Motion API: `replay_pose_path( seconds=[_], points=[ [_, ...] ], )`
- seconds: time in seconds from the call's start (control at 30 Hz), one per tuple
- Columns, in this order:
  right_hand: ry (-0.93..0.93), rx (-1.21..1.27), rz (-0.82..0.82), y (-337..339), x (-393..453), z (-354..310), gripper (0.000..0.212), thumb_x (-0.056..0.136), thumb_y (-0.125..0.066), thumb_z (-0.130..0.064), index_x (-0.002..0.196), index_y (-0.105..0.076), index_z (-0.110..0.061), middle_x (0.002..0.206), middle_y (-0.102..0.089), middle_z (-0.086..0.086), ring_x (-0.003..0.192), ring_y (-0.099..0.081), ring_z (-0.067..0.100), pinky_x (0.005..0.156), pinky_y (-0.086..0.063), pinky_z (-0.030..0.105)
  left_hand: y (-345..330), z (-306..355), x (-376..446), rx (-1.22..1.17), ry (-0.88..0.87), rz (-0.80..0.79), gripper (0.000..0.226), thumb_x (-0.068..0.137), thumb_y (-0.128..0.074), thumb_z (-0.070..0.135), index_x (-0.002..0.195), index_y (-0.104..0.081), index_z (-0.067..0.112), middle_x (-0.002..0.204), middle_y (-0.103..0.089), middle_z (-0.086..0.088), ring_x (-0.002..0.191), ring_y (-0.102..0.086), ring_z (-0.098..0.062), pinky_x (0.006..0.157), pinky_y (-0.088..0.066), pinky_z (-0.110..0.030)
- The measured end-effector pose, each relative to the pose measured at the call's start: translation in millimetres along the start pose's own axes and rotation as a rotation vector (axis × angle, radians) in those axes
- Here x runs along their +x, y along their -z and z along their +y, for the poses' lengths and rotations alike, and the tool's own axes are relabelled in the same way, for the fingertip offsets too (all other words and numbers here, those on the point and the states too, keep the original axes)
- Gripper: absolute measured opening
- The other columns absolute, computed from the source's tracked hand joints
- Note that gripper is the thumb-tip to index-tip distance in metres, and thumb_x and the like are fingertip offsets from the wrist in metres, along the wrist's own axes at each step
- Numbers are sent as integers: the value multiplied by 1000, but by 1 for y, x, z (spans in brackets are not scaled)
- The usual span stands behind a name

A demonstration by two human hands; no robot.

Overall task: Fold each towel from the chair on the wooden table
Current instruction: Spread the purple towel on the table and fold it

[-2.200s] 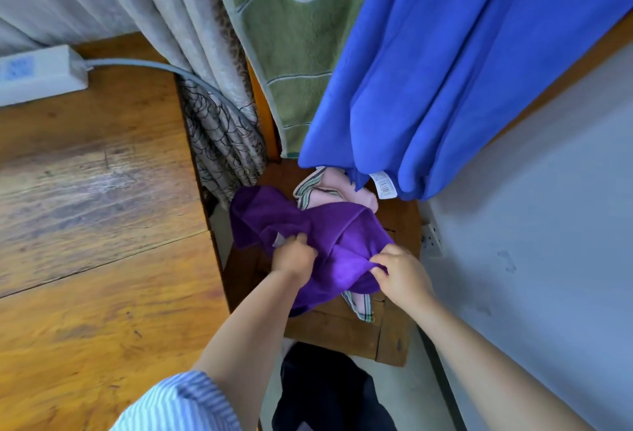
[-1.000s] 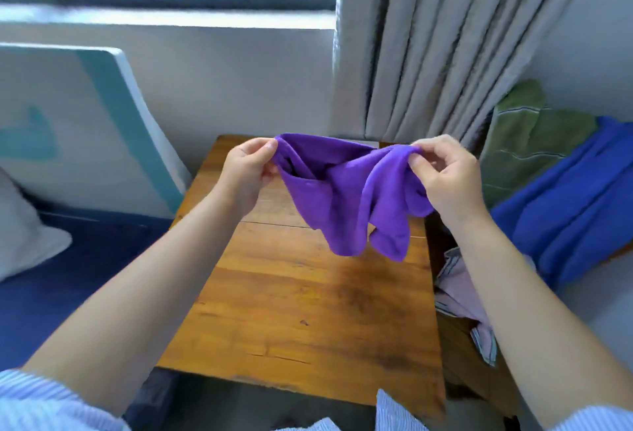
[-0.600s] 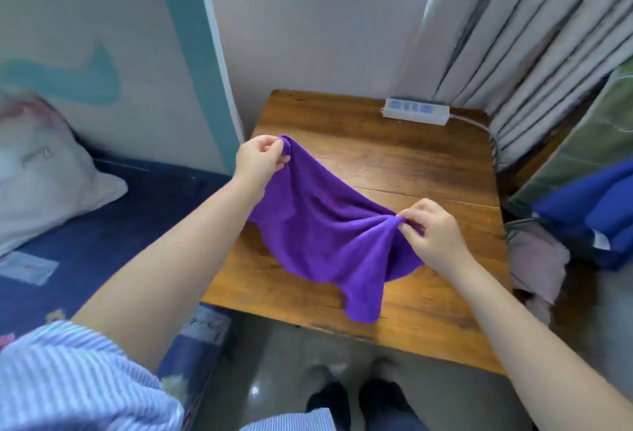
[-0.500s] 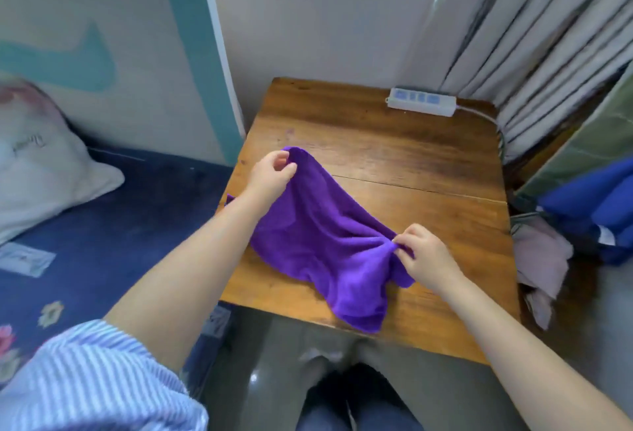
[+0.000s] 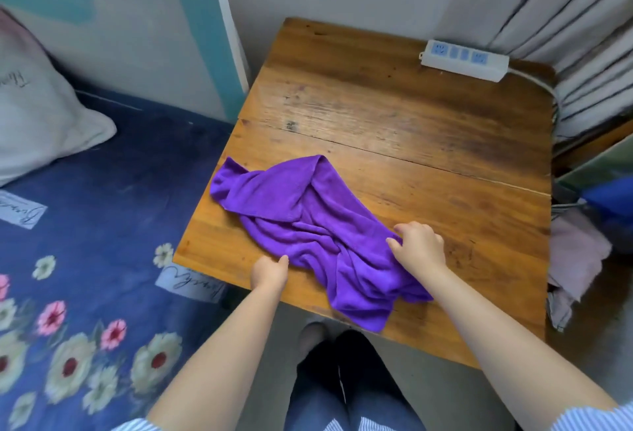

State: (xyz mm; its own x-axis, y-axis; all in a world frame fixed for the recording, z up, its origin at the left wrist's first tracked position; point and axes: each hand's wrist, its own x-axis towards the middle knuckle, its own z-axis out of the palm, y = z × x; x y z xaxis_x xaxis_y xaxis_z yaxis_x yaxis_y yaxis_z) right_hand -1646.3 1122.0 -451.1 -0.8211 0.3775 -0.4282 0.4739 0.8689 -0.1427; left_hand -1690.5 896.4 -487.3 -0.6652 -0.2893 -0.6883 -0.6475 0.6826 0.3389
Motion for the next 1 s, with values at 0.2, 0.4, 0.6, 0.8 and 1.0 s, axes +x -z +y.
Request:
replay_pose_path(
  seconds=[0.2, 0.4, 0.6, 0.8, 1.0],
  points=[
    [-52, 50, -57, -20, 17, -7, 24, 90, -50, -29, 99, -67, -14, 108, -65, 8, 110, -53, 28, 91, -35, 35, -21, 5, 5, -252, 52, 87, 29, 90, -55, 21, 104, -61, -5, 113, -63, -23, 106, -56, -36, 89, -42, -34],
    [-17, 563, 232, 23, 25, 12, 18, 87, -55, -10, 92, -67, 3, 97, -66, 22, 95, -57, 33, 77, -32, 30, 12, 25, -3, -463, -56, 290, 14, 92, -48, 12, 82, -53, 4, 93, -56, -23, 89, -52, -33, 87, -42, -38],
    [51, 658, 432, 51, 9, 46, 14, 83, -58, -1, 72, -61, 7, 73, -59, 25, 69, -49, 28, 58, -21, 27, 43, 43, -30, -360, -501, 400, 11, 89, -49, 9, 81, -55, 5, 78, -52, -5, 77, -46, -20, 64, -30, -25],
    [90, 65, -183, -11, -31, 73, 21, 89, -47, -15, 91, -60, 1, 103, -59, 21, 101, -57, 32, 81, -40, 36, -15, 11, -49, 219, -242, 41, 21, 82, -54, 14, 70, -59, -1, 85, -60, -23, 94, -57, -38, 77, -41, -37],
    [237, 100, -198, -19, -37, 73, 29, 87, -41, -7, 98, -68, -1, 121, -58, 9, 112, -51, 24, 96, -38, 26, -23, -17, -46, 181, -177, 61, 24, 83, -48, 3, 98, -66, 1, 127, -50, -18, 120, -45, -32, 102, -32, -29]
  ],
)
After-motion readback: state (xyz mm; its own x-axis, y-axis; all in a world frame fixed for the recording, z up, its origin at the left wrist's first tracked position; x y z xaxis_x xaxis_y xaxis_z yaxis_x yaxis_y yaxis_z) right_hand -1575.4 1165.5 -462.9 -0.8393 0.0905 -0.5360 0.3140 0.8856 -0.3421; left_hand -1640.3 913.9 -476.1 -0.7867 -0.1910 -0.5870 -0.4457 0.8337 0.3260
